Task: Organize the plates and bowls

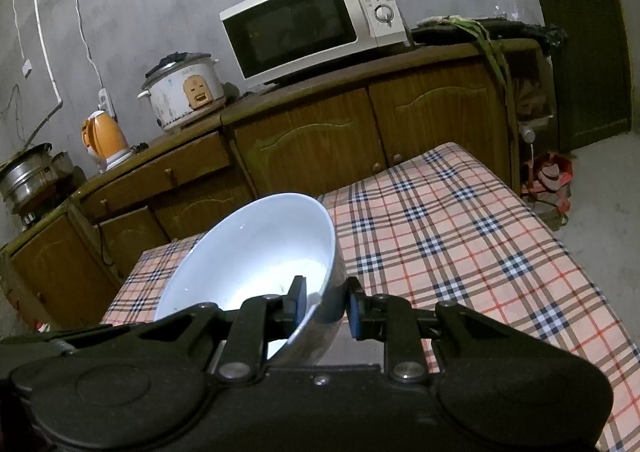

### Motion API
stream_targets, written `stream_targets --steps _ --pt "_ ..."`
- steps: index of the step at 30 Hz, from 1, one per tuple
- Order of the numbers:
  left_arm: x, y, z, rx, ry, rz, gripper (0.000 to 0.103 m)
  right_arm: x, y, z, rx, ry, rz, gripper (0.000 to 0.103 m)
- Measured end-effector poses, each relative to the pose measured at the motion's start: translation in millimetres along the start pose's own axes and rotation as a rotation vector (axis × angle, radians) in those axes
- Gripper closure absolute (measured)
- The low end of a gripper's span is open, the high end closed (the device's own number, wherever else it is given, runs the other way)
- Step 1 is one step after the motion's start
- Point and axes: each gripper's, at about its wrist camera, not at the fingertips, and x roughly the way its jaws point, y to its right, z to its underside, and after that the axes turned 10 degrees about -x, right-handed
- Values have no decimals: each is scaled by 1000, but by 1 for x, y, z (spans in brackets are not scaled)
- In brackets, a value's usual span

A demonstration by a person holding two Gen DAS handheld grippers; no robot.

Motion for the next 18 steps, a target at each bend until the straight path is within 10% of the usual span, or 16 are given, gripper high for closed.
stream_targets --steps 18 --pt "31 -13 32 12 -116 -17 84 29 7 42 27 -118 -4 75"
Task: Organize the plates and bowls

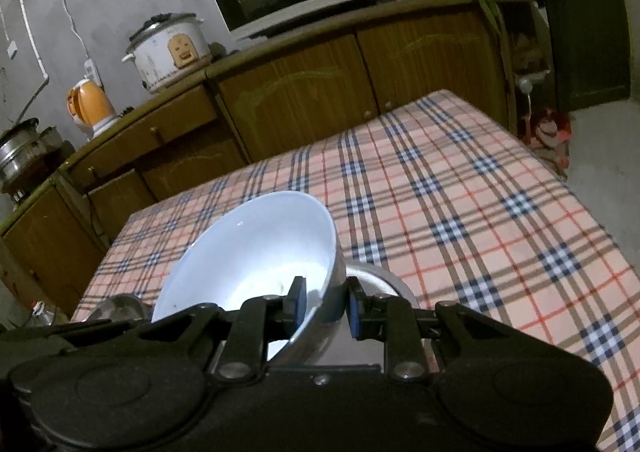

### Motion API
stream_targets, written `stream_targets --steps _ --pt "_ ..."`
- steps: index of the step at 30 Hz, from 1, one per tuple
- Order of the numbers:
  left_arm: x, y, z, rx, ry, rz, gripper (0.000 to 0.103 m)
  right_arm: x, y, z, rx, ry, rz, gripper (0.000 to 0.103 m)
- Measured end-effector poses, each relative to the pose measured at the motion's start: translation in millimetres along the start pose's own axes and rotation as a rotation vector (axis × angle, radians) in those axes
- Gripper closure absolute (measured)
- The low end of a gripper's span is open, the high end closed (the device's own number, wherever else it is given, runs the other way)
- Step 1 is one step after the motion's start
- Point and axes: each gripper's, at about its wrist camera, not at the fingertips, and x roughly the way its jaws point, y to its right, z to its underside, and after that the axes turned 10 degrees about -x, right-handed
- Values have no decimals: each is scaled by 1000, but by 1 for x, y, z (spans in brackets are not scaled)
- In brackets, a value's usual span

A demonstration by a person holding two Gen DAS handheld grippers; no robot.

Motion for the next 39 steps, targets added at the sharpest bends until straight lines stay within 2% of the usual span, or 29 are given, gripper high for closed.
stream_targets --steps 11,26,39 --pt "26 -5 15 2 -63 -4 83 25 10 23 29 -62 3 75" --pt "49 2 24 40 -81 5 80 46 21 35 48 -95 31 75" --pt "52 -2 25 2 -77 47 70 51 21 35 35 -100 36 76"
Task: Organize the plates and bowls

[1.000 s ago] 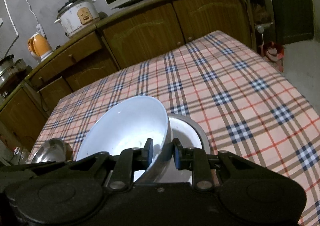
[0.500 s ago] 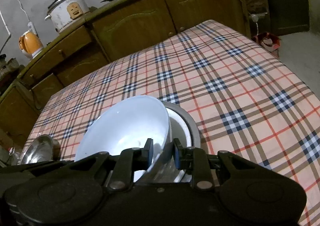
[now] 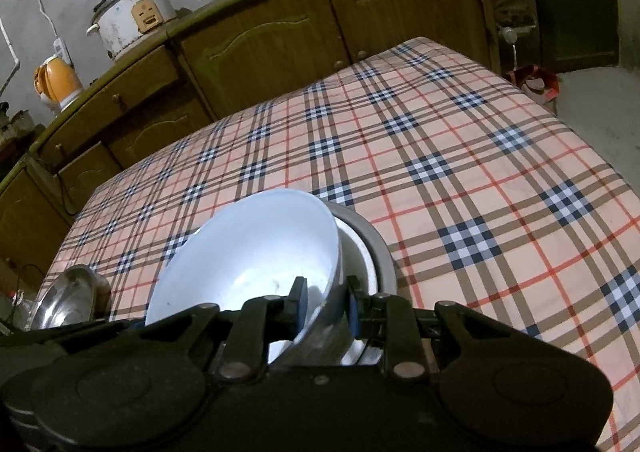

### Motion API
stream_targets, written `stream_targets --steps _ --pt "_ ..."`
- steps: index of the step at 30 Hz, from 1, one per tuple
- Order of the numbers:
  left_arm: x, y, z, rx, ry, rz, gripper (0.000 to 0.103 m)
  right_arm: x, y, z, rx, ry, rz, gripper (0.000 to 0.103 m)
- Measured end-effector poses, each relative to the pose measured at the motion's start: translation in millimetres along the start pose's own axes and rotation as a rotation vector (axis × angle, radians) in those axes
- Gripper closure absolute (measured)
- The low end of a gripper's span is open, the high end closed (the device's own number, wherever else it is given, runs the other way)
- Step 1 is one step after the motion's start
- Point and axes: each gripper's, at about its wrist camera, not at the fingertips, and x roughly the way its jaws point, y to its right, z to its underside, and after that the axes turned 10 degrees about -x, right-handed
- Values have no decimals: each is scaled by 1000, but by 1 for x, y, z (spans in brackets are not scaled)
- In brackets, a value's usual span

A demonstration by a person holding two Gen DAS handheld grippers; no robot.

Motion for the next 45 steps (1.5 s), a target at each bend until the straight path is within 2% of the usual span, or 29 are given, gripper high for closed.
stream_targets --steps 13,15,18,22,26,33,34,40,43,45 --pt "-5 -6 -2 -45 -28 32 69 0 1 -6 -1 -46 -6 76" --pt "-4 -12 -5 -81 -47 56 69 1 5 -6 25 -51 -22 75" --pt "-4 -18 -7 -102 -58 68 76 1 14 -7 83 -58 -56 75" --pt "-5 -14 -5 -84 -51 66 75 1 15 -8 94 -64 -65 75" --pt "-7 -24 -8 -126 -41 92 74 -1 30 -8 185 -68 -119 74" --pt "-12 -20 -11 -104 -9 76 71 -12 19 -16 78 -51 -65 73" --pt "-13 -20 -11 -103 -6 76 71 -16 16 -17 52 -40 -49 70" --pt "-23 -25 -15 -111 30 62 59 -34 24 -25 28 19 15 66" --pt "-27 -26 -14 -108 42 46 47 -37 25 -21 1 33 58 64" --pt "-29 -27 -14 -107 53 30 44 -39 27 -17 9 51 50 64"
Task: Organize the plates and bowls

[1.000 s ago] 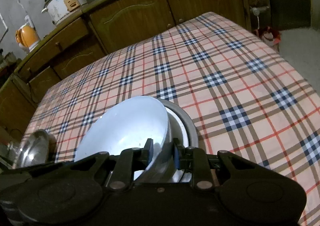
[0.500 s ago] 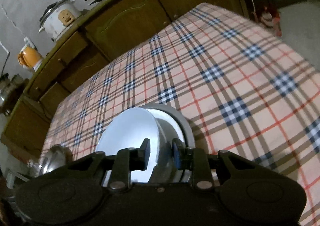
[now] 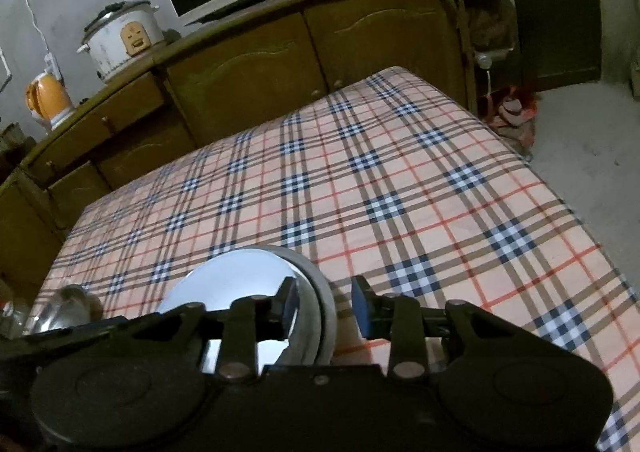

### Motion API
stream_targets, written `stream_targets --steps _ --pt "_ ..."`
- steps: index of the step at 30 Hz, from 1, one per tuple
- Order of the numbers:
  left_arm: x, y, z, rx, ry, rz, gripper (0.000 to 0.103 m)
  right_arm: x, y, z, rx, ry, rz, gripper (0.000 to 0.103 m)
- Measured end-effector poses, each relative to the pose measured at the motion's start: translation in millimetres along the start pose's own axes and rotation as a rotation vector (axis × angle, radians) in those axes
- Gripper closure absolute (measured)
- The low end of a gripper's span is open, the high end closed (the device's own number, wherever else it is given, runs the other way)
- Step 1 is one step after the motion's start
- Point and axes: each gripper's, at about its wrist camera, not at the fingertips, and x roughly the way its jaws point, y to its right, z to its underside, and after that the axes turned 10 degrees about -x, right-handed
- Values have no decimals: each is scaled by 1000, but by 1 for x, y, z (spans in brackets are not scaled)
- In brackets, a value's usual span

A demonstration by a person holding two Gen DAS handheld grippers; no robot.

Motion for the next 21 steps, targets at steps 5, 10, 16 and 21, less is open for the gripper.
stream_targets --steps 5,10,16,21 --pt "-3 -6 -2 -15 16 -26 35 -12 9 1 59 67 12 66" --pt "-4 -9 -3 -27 27 -41 29 -3 -3 7 -17 28 32 70" --pt "-6 -16 -5 -50 37 -57 26 13 -23 18 -84 -23 -20 75" --pt "-9 -18 -4 -35 43 -71 22 7 -20 17 -67 28 4 75"
